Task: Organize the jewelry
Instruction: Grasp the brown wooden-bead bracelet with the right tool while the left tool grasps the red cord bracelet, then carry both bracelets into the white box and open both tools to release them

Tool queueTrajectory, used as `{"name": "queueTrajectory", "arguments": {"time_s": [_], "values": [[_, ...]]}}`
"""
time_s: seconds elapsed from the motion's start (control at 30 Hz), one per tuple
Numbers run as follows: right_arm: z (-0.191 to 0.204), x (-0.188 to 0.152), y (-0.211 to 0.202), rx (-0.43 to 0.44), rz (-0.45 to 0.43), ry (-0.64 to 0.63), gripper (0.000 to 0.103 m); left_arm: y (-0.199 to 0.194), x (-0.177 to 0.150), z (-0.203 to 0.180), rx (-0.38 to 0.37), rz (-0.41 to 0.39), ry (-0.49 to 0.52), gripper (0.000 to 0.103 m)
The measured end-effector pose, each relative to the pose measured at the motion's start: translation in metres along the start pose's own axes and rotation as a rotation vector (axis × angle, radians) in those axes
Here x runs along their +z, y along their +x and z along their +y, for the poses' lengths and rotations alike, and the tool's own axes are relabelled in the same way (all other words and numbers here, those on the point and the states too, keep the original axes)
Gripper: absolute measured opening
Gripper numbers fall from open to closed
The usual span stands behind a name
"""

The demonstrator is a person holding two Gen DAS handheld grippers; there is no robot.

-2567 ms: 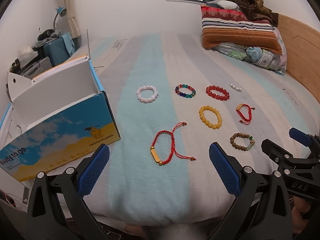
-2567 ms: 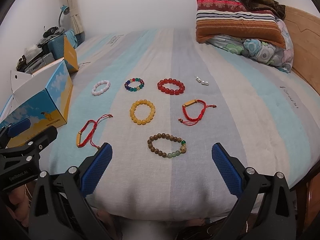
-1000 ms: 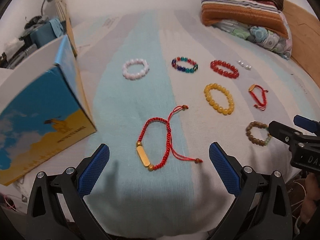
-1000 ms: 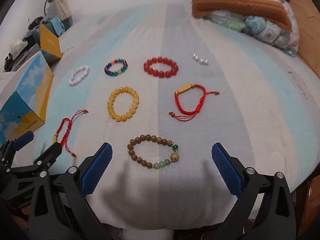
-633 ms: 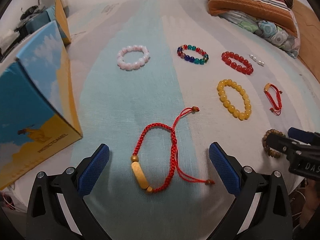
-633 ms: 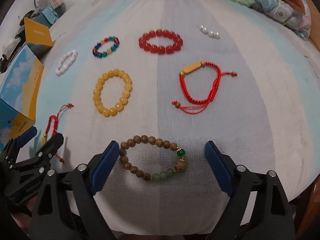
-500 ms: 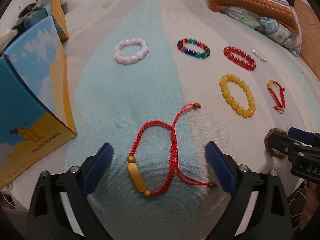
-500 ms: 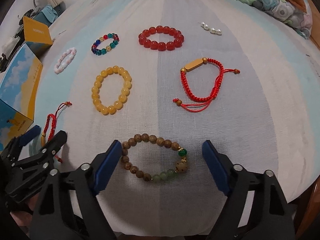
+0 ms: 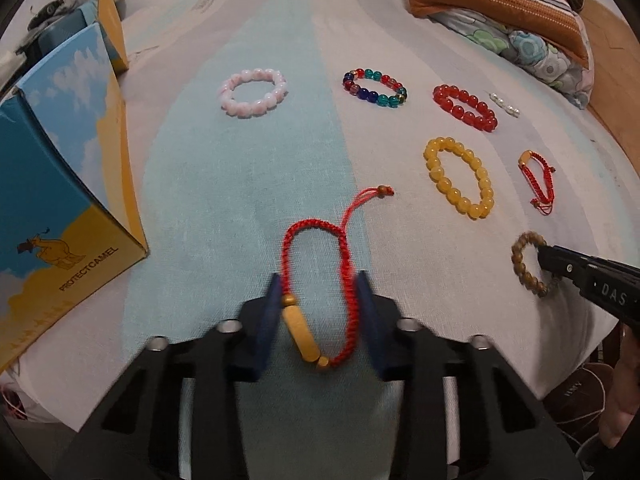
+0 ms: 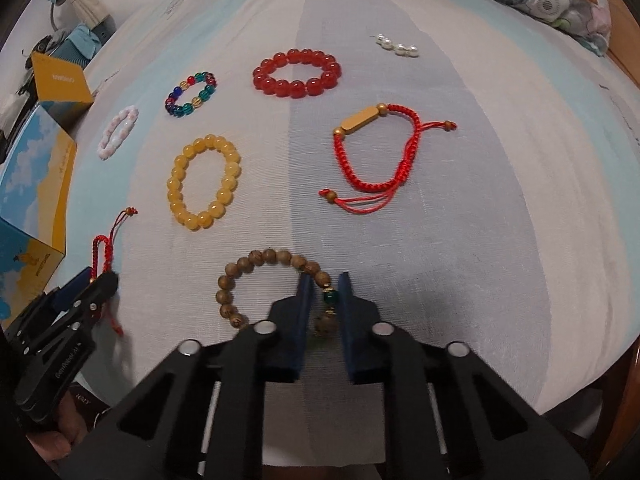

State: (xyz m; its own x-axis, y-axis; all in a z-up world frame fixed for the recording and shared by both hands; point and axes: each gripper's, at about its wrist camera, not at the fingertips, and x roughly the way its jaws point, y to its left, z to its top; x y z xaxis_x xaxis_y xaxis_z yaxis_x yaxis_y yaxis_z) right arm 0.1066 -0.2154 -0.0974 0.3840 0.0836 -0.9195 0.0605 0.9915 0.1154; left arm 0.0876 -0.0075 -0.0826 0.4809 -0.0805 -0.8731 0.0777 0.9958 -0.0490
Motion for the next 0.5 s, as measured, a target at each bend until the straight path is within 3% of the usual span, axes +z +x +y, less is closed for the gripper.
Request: {"name": "queueTrajectory", "arguments": {"time_s": [0.07,0.5], "values": [[0.001,0.000,-0.001,0.004,-0.006,0.001,0.010,-0.002,0.000,0.002,-0.009,0.001,-0.002,0.012],[0.005,-0.004,-0.033,0.057,-0.095,0.003,0.007,-0.023,-0.002,0.005,-0.061,-0.037,-0.006,0.009]]}}
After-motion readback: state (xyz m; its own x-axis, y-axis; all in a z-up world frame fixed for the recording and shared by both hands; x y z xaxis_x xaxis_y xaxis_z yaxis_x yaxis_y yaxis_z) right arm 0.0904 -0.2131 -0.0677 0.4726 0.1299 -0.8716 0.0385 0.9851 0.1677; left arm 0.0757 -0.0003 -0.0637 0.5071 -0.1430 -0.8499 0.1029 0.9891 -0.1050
